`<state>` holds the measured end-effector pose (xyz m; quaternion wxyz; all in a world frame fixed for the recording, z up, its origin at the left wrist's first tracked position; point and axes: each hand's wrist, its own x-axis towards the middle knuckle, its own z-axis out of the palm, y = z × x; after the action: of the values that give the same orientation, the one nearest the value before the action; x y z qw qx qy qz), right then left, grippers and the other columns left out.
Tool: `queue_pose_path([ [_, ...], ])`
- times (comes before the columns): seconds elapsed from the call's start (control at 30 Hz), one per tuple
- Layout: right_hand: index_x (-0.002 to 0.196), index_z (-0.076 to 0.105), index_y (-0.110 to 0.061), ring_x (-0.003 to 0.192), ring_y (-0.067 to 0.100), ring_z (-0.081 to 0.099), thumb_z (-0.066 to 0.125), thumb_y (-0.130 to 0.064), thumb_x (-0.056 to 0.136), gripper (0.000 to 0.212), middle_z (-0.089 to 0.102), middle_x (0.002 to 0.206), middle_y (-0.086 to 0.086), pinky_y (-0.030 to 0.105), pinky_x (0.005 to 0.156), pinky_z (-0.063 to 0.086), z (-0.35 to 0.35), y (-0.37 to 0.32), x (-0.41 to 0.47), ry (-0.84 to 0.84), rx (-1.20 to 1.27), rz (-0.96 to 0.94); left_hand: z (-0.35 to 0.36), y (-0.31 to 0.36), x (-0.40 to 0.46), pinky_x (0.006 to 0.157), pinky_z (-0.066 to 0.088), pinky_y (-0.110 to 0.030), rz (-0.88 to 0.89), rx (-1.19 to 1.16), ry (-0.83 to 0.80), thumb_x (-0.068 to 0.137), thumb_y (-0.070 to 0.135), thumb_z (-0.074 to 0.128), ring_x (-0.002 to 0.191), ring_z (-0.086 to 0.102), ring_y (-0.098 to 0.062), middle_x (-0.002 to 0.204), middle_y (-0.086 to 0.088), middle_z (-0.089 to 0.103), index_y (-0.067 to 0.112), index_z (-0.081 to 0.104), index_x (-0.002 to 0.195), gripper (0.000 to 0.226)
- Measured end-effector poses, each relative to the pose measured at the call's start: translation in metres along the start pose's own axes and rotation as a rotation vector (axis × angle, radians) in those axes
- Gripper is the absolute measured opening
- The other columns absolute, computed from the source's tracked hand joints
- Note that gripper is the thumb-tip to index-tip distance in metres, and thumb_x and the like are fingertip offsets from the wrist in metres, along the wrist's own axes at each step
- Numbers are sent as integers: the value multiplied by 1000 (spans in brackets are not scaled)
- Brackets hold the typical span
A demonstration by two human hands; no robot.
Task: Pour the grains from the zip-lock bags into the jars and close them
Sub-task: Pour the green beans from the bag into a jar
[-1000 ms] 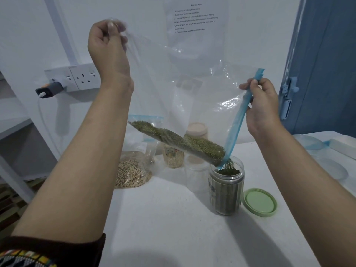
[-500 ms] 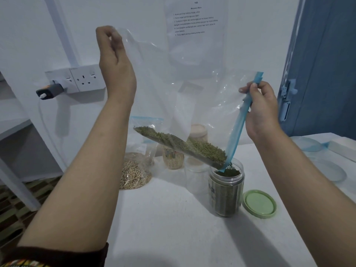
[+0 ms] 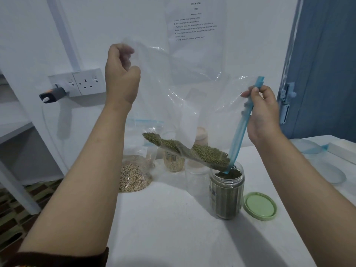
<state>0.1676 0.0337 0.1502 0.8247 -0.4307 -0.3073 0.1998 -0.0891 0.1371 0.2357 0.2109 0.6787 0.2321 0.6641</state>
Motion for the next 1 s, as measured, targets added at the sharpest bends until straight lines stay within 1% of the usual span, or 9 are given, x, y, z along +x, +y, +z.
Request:
queue_pose_path([
  [0.13, 92, 59, -29, 74, 11, 46, 47, -25, 104, 18, 69, 80, -14, 26, 68, 40, 0, 1, 0, -1, 0, 1, -1, -2, -1, 71, 35, -13, 23, 18, 31, 69, -6, 37, 71, 40, -1, 80, 9, 41, 25, 51, 92, 41],
  [0.33, 91, 59, -28, 73, 10, 46, 47, -24, 104, 18, 68, 80, -14, 26, 68, 41, 2, 2, 0, -2, -6, 0, -3, -8, -3, 71, 36, -15, 88, 45, 20, 72, -8, 38, 73, 42, -4, 83, 11, 49, 26, 52, 92, 42],
  [0.43, 91, 59, -29, 73, 11, 46, 47, -25, 104, 18, 68, 81, -14, 27, 68, 40, 2, 2, 1, -4, -13, 1, -3, -12, -2, 74, 39, -17, 143, 65, 40, 86, -1, 43, 76, 47, -7, 91, 12, 58, 27, 49, 96, 30],
  [0.5, 91, 59, -29, 74, 11, 46, 47, -25, 104, 19, 68, 81, -14, 27, 70, 41, 1, 2, 1, -3, -22, 1, -1, -14, -3, 78, 41, -17, 173, 70, 56, 93, 3, 43, 78, 54, -8, 90, 15, 62, 26, 45, 98, 23],
  [0.57, 90, 59, -29, 74, 11, 46, 47, -26, 104, 19, 68, 81, -14, 27, 70, 41, 1, 2, 1, -4, -26, 0, 1, -14, -5, 81, 43, -19, 194, 56, 60, 96, 5, 41, 87, 64, -14, 85, 18, 64, 27, 43, 98, 21],
  [0.6, 90, 59, -29, 74, 11, 46, 47, -26, 104, 19, 68, 80, -15, 27, 70, 41, 1, 2, 1, -6, -28, -1, 2, -14, -5, 79, 43, -18, 197, 56, 67, 96, 5, 40, 87, 65, -14, 84, 17, 64, 27, 42, 97, 23],
  [0.7, 90, 59, -29, 74, 11, 46, 46, -25, 104, 19, 68, 80, -15, 26, 69, 41, 2, 2, 0, -5, -31, -3, 5, -13, -7, 73, 39, -12, 193, 53, 104, 96, 0, 39, 81, 63, -5, 83, 6, 59, 26, 41, 94, 26],
  [0.8, 91, 58, -29, 75, 11, 47, 47, -26, 104, 18, 69, 82, -14, 26, 70, 41, 1, 1, -1, 0, -38, -8, 6, -15, -7, 77, 42, -11, 193, 19, 127, 98, 1, 39, 81, 64, -6, 82, 6, 54, 26, 41, 92, 26],
  [1.0, 92, 59, -30, 76, 11, 48, 47, -27, 104, 17, 69, 84, -14, 28, 72, 42, -3, 2, -1, 16, -43, -13, 7, -12, -5, 74, 41, -13, 190, 26, 127, 94, 1, 41, 81, 64, -8, 82, 7, 56, 25, 43, 93, 24],
])
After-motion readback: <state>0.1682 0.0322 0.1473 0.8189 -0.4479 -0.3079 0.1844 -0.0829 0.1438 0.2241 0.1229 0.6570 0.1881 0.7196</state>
